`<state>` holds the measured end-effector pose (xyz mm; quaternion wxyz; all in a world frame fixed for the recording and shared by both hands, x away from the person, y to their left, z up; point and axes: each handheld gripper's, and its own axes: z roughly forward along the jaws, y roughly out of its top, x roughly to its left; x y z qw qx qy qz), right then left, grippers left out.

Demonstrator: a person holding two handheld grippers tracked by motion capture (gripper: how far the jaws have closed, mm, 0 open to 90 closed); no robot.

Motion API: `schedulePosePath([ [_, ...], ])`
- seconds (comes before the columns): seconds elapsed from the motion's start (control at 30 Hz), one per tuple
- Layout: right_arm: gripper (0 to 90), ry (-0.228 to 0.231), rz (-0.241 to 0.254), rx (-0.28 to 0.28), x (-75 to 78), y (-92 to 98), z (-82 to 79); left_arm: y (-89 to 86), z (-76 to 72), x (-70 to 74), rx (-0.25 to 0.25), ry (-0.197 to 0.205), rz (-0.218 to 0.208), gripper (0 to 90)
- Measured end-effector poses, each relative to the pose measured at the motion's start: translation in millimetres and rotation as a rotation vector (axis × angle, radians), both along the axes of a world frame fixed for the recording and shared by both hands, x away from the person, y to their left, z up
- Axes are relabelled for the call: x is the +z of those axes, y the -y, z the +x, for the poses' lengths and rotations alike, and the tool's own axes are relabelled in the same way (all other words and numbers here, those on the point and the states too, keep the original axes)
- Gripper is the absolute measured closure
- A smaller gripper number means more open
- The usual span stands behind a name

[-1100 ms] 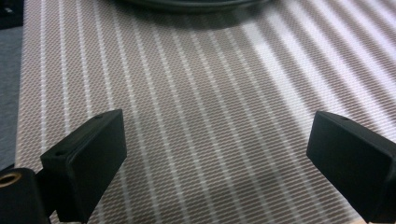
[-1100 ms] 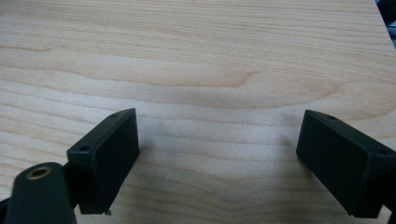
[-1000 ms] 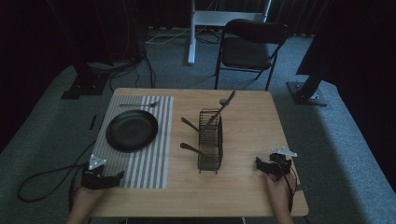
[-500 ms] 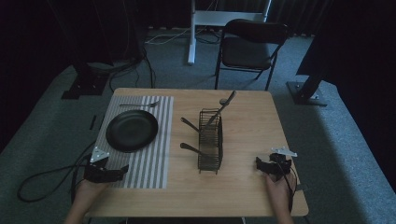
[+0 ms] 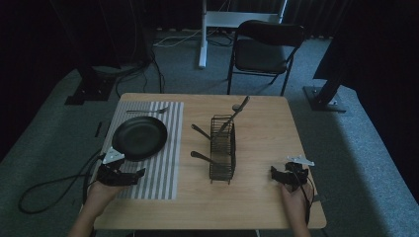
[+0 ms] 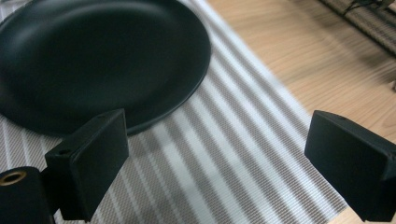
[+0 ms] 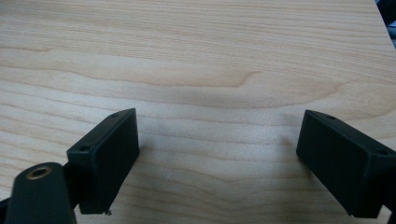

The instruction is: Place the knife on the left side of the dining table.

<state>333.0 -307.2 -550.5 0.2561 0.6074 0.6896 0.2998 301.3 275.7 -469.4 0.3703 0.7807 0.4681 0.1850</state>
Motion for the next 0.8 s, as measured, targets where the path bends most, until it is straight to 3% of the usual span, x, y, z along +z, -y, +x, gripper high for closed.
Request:
schedulePosePath([
  [0.3, 12.2, 0.0, -0.001, 0.0, 0.0, 0.1, 0.0, 22.2, 12.3, 10.0, -0.057, 0.01, -0.025, 6.7],
  [0.4, 12.2, 0.0, -0.001, 0.001, 0.0, 0.1, 0.0, 31.5, 17.3, 18.0, -0.105, 0.016, -0.048, 6.7],
  [0.8, 12.2, 0.001, -0.001, 0.001, 0.0, 0.1, 0.0, 50.9, 28.5, 41.3, -0.169, 0.051, -0.069, 6.7],
])
